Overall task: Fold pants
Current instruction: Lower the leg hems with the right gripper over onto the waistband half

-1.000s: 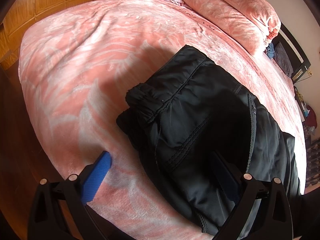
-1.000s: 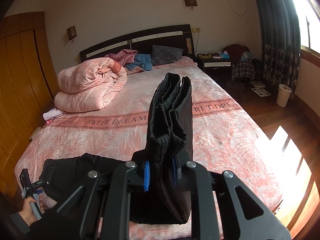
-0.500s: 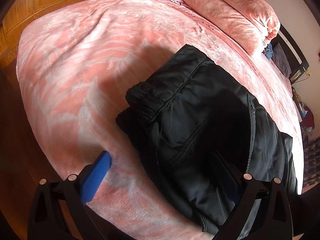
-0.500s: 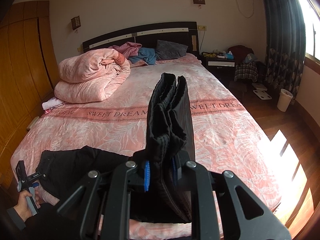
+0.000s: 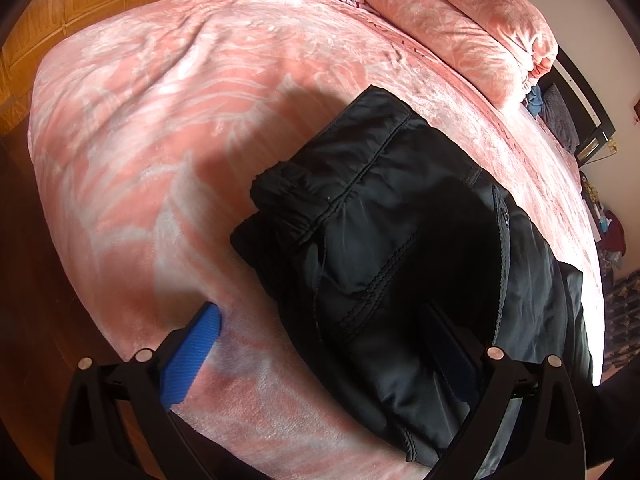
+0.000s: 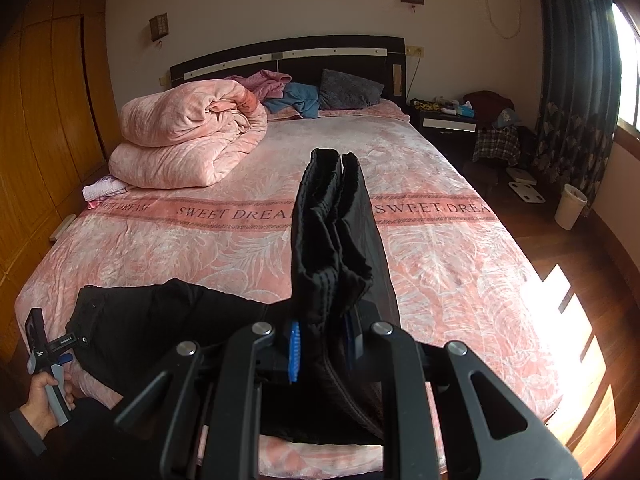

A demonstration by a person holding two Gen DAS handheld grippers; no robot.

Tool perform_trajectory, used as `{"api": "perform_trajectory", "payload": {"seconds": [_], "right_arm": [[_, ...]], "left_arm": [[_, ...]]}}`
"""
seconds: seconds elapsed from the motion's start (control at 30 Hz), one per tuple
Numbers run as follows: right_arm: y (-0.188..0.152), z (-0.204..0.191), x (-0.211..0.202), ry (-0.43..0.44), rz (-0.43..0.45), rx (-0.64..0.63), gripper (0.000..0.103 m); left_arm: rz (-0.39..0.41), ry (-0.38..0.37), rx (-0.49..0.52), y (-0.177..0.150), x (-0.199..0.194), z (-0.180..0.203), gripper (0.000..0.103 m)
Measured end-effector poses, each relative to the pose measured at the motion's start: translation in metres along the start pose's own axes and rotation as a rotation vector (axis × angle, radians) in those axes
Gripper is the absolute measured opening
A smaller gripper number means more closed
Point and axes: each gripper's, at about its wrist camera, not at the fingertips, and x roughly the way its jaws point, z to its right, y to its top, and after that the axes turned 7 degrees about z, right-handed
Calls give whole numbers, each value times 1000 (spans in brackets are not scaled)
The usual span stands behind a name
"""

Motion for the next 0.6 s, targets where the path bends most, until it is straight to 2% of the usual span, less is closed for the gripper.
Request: {"api": "perform_trajectory", "payload": {"seconds": [0.6], "right_arm": [[-6, -41, 24, -5, -68, -89, 15]], "left_arm": [[-7, -28, -3, -1, -1, -3, 99]]}}
